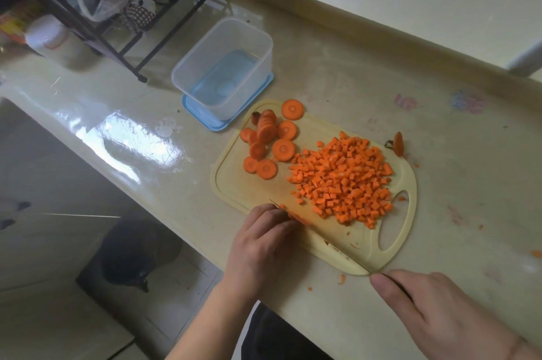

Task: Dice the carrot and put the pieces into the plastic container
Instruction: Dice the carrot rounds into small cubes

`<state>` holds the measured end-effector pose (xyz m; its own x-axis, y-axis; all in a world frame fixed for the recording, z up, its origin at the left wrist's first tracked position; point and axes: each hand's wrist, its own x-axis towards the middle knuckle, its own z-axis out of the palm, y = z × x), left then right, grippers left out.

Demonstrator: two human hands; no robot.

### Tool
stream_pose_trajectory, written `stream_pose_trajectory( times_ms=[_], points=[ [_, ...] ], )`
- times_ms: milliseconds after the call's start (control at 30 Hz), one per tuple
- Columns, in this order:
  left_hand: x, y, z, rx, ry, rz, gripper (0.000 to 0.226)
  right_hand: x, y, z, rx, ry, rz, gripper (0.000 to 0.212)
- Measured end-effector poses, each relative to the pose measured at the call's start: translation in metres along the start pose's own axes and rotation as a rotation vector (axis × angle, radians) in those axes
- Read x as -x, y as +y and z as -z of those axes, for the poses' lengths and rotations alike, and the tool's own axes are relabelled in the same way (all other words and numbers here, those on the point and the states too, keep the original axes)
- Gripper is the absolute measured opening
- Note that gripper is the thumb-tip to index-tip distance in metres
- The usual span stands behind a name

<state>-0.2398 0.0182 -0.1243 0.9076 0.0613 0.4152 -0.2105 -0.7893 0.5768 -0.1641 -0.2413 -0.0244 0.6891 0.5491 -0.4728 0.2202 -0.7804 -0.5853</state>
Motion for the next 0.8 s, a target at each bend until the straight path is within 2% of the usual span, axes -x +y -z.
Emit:
stream_pose_trajectory(
  times_ms=[167,400,600,800],
  points=[
    [0.001,-0.002,-0.001,-0.010,0.009,0.019,0.027,-0.002,-0.003,0.001,-0.019,-0.041,-0.027,0.087],
    [0.000,-0.002,-0.002,-0.013,0.030,0.014,0.014,-0.021,-0.025,-0.004,0.051,-0.032,-0.030,0.072],
    [0.000,0.000,-0.002,-0.040,0.029,0.006,0.010,-0.022,-0.008,0.000,-0.051,0.052,-0.038,0.076],
    [0.002,-0.002,-0.001,0.009,0.059,-0.016,0.011,-0.013,-0.015,-0.001,-0.062,0.031,0.016,0.072]
  ],
)
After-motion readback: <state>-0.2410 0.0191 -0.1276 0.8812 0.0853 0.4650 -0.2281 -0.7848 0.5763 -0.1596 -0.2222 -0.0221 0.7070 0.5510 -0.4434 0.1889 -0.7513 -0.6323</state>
